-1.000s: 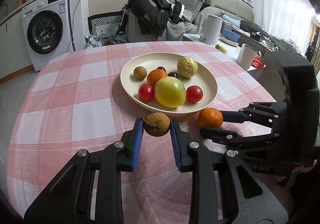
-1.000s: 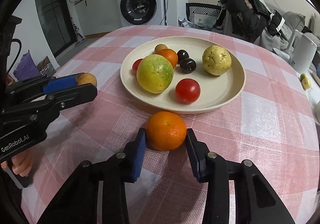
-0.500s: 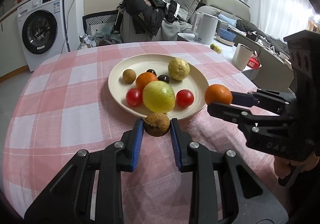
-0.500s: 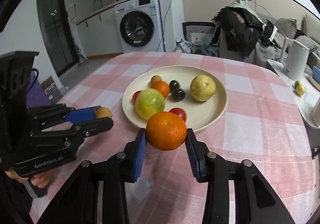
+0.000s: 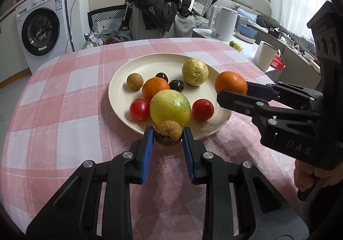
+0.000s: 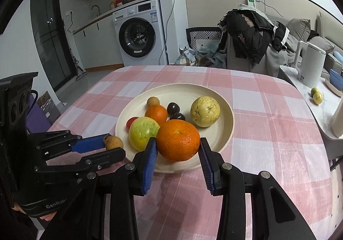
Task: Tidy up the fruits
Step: 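Carry the brown fruit and orange onto the cream plate and open both tools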
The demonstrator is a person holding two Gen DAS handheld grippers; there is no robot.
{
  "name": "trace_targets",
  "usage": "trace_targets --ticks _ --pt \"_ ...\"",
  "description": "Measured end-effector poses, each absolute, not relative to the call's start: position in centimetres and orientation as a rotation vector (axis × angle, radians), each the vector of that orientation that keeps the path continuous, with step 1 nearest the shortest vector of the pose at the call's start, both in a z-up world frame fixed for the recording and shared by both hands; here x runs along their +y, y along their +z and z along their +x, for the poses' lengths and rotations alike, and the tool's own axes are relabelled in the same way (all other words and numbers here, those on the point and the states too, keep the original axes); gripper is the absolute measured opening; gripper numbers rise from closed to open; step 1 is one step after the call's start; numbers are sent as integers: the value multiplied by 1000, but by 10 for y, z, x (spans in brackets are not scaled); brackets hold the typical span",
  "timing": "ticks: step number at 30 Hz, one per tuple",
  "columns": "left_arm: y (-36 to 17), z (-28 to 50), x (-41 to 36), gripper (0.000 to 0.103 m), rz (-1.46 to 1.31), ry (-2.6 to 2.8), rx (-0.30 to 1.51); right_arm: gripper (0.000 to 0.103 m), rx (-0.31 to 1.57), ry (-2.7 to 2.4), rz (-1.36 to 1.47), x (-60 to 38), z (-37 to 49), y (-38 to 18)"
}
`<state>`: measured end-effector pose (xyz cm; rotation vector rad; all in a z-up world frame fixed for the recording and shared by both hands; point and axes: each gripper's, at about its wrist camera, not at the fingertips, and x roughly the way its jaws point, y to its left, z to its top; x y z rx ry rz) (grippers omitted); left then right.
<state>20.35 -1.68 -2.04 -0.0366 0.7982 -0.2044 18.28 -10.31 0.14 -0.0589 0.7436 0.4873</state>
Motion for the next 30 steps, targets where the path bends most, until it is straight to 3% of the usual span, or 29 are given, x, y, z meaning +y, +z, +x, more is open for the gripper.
trace_targets --ticks 30 --pt "-29 241 -24 24 -33 -220 769 42 780 434 -20 -117 215 -21"
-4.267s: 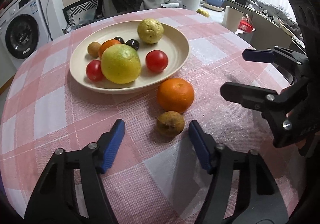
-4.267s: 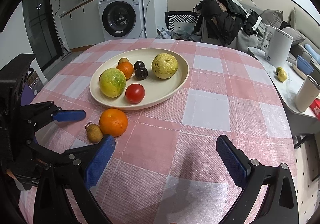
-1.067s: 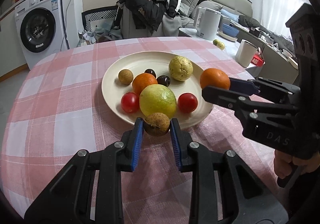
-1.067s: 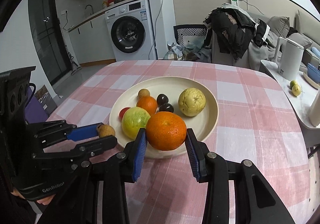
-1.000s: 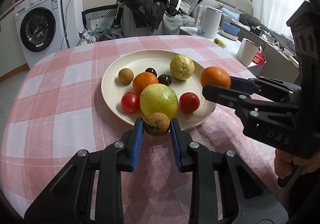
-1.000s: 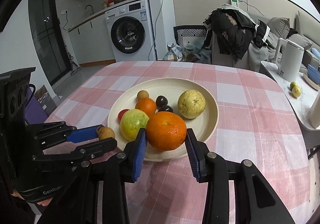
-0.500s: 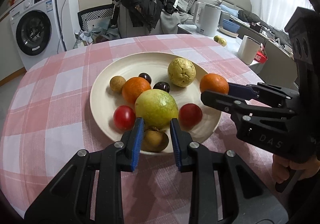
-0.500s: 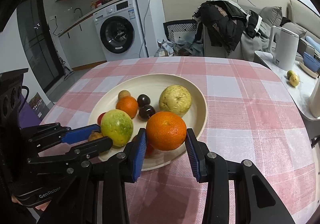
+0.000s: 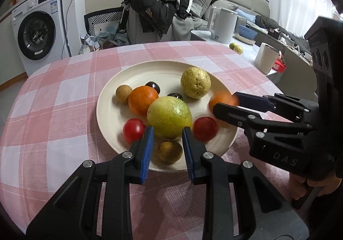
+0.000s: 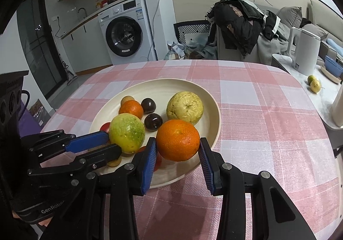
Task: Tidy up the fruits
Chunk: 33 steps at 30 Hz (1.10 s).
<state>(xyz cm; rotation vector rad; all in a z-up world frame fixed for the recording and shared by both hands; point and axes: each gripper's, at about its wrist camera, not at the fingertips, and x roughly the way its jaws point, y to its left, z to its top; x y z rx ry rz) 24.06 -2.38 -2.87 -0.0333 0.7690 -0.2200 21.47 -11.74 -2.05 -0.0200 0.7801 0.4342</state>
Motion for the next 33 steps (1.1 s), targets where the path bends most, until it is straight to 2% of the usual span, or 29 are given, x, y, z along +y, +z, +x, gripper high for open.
trace_targets --ticks 3,5,7,8,10,11,13,14,15,18,33 --pt "-24 236 -22 25 -32 -215 749 49 745 429 -21 -120 208 -15" --pt "-20 231 -22 25 -28 -208 744 49 728 435 -15 -123 203 -11" --pt "-18 225 -22 30 -19 -206 736 52 712 435 -18 -124 198 -7" --pt "-16 221 -22 33 -7 -197 729 57 706 434 -23 -124 195 -6" --pt "-13 212 -21 49 5 -182 714 67 692 431 -38 -125 190 -4" --pt "-10 206 -19 53 8 -172 699 72 683 429 -45 -125 187 -2" --pt "-6 195 -16 72 3 -155 674 80 668 427 -57 -127 180 0" --pt "-2 187 -12 77 -7 -149 652 88 664 423 -59 -128 177 2" --pt "1 181 -9 87 -16 -143 635 94 657 422 -60 -130 174 2" --pt "7 163 -1 101 -43 -114 587 102 638 433 -57 -133 162 3" --pt "6 132 14 102 -52 -81 516 103 529 507 -67 -134 128 5"
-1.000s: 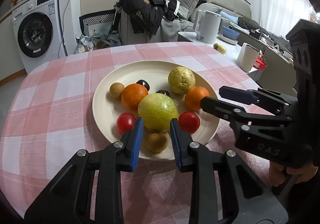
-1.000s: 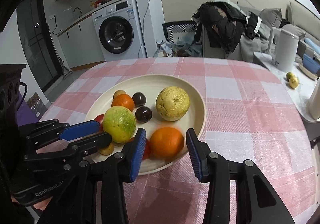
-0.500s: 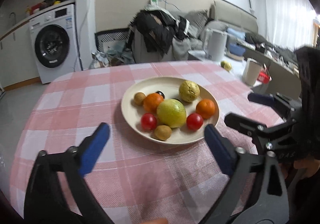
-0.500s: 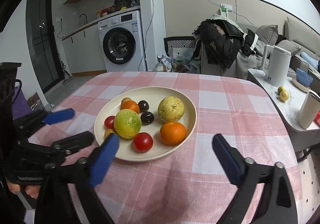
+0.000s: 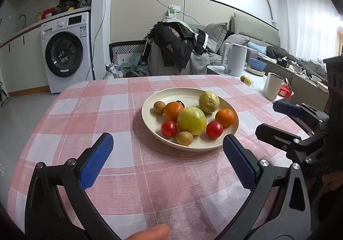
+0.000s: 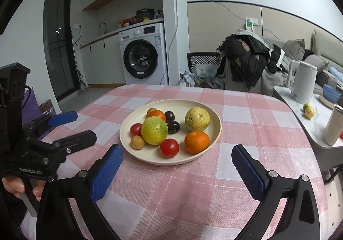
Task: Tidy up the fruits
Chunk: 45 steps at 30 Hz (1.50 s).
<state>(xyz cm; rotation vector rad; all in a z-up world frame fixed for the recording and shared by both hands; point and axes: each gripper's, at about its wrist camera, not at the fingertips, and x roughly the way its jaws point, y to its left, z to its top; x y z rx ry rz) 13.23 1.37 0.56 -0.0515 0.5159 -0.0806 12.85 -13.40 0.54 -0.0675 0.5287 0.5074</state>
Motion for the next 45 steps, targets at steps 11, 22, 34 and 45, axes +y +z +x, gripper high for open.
trace_targets --ticks 11,22,34,45 --pt "8 130 7 102 -40 -94 508 103 494 511 -82 -133 123 8" --pt "7 135 6 102 -41 -103 518 103 489 513 -93 -133 122 8" --pt "6 136 5 102 -42 -102 516 103 489 513 -92 -132 122 8" --pt "6 136 7 102 -47 -95 516 103 489 513 -93 -132 121 8"
